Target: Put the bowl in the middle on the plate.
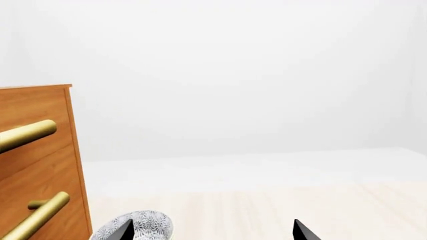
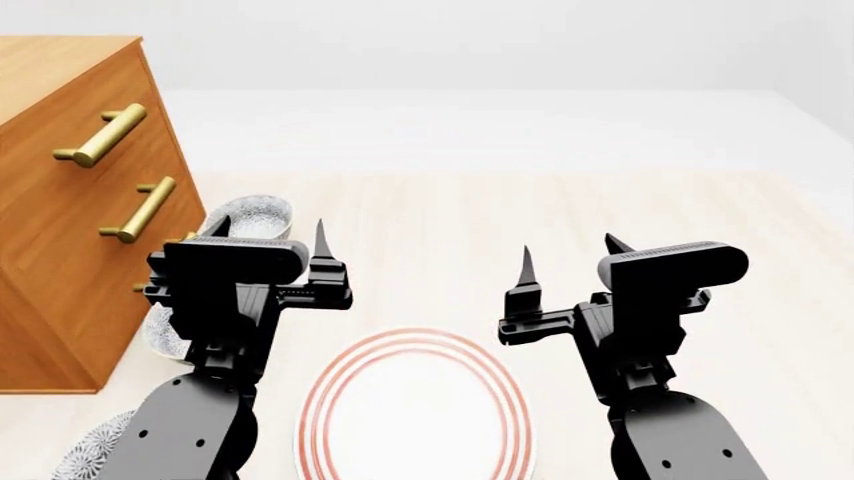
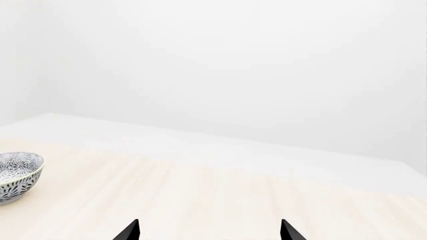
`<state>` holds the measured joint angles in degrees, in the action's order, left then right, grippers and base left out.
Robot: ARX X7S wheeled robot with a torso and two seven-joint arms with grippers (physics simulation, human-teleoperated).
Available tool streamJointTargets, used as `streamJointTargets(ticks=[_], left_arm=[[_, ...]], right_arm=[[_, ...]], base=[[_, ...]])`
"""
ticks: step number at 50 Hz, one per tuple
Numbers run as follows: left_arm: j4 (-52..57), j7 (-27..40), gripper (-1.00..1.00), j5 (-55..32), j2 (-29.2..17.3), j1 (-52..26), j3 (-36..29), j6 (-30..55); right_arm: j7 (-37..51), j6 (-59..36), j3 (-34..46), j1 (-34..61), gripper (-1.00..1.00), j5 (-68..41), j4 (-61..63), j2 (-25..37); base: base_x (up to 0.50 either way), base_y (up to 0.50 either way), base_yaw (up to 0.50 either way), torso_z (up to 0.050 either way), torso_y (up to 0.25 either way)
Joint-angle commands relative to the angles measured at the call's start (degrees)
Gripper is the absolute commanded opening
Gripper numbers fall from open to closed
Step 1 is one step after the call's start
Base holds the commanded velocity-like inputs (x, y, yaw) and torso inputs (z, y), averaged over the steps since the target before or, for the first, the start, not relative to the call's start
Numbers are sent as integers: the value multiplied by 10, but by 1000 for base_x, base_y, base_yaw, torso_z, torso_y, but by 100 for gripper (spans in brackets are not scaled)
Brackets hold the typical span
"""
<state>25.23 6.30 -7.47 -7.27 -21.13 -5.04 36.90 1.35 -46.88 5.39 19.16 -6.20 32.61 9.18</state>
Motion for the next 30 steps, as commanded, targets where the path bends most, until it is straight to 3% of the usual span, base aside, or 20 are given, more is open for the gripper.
streamJointTargets(ticks=[1,5,8,10,15,19,20,21,22,24,30], left_arm=[[-2,5,100,-8,-3,0,-2,0],[9,26,100,-27,11,-25,22,62],[38,41,100,-65,23,-71,57,182],[57,65,100,-96,35,-146,89,333],[29,62,100,-127,29,-279,105,521],[-55,97,100,-159,4,-350,85,525],[-93,115,100,-209,-1,-370,95,531],[-133,184,100,-263,-6,-385,107,531],[-152,212,100,-290,-17,-395,99,530],[-253,290,100,-421,-73,-430,23,531],[-338,324,100,-465,-108,-462,-71,523]], right_arm=[[4,4,2,0,100,-5,-8,2],[4,-2,1,1,100,-8,-4,4],[3,-3,1,-1,100,-10,-4,7],[4,-1,1,-1,100,-9,-11,8],[5,-3,5,-1,100,-10,-13,10],[4,-2,4,2,100,-14,-20,10],[4,3,4,0,100,-14,-23,10],[3,5,3,0,100,-15,-25,10],[4,0,1,3,100,-17,-25,10],[3,3,-1,1,100,-20,-31,10],[0,3,-7,-2,100,-29,-24,12]], base=[[0,0,0,0,0],[0,0,0,0,0],[0,0,0,0,0],[0,0,0,0,0],[0,0,0,0,0],[0,0,0,0,0],[0,0,0,0,0],[0,0,0,0,0],[0,0,0,0,0],[0,0,0,0,0],[0,0,0,0,0]])
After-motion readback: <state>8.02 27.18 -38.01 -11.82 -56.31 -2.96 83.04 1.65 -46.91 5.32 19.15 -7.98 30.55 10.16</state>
